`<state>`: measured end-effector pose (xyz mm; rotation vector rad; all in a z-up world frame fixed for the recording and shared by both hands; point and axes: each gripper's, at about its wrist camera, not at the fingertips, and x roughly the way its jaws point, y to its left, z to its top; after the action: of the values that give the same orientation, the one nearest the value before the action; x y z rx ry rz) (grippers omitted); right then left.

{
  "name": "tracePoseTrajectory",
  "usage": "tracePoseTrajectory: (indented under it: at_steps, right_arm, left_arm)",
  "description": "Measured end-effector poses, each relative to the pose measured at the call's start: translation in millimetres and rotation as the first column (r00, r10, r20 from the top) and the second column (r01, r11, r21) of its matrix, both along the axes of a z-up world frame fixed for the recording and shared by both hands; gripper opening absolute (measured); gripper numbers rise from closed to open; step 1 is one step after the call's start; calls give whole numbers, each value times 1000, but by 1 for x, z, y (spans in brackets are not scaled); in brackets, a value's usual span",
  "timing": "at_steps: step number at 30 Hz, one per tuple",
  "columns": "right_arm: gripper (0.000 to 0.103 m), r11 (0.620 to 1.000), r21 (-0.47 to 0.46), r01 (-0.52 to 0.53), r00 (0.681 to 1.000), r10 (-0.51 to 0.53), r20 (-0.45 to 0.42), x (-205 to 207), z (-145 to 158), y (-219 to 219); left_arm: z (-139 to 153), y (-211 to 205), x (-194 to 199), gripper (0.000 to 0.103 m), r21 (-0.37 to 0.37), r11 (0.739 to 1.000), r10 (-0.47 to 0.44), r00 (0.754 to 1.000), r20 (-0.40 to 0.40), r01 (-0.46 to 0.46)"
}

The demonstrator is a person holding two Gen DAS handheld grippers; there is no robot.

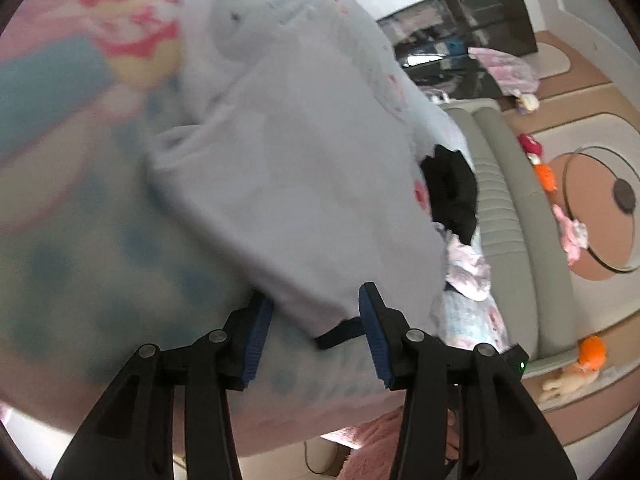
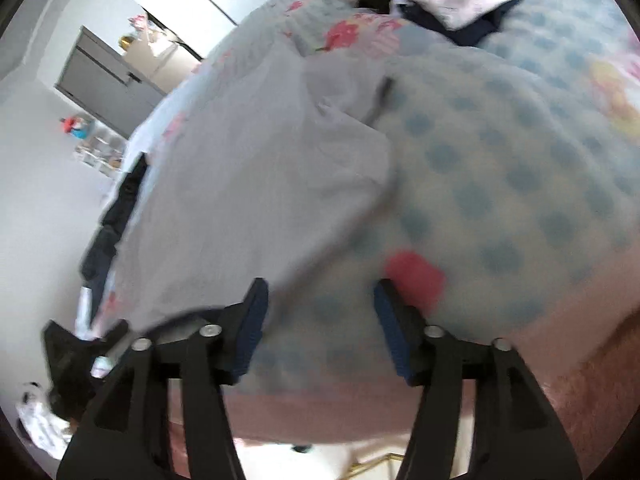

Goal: Fold clothes

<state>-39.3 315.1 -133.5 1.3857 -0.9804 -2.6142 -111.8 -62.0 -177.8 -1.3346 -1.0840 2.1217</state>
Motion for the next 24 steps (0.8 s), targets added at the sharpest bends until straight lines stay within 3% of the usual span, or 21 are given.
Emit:
tracePoseTrajectory:
  at_steps: [2, 4, 7, 9, 10, 12, 15, 20, 24]
  right_arm:
    - [63, 999, -30, -12, 999, 11, -32, -11, 0, -2]
    - [63, 1000, -17, -18, 1000, 17, -11, -27, -9, -6]
    - [65, 1000, 18, -12, 1000, 11, 9, -38, -23, -14]
    - [65, 997, 79, -23, 1000, 24, -7, -45, -23, -22]
    - [62, 996, 90, -28, 999, 30, -16, -43, -19, -24]
    - [37, 993, 111, -37, 999, 41, -34, -40, -12, -28]
    - [16, 988, 146, -52, 998, 57, -33, -31, -3, -31]
    - [9, 975, 210, -75, 997, 81, -20, -19, 3, -37]
    - [9, 961, 259, -93, 995, 99, -10, -11, 7, -43]
  left_arm:
    - [-8, 5, -9, 46, 4, 1000, 18, 999, 29, -18]
    - [-13, 8, -17, 46, 2, 999, 41, 998, 42, -41]
    - [-6, 9, -20, 42, -34, 998, 43, 999, -16, -44]
    - [-2, 11, -16, 19, -85, 995, 53, 998, -45, -57]
    - [1, 10, -12, 12, -104, 992, 60, 997, -56, -66]
    - [3, 5, -2, 10, -112, 991, 71, 995, -67, -78]
    - [11, 0, 13, 6, -132, 987, 79, 993, -86, -90]
    - [26, 2, 30, 6, -210, 973, 66, 988, -140, -95]
    - [6, 4, 28, 10, -269, 961, 59, 998, -37, -67]
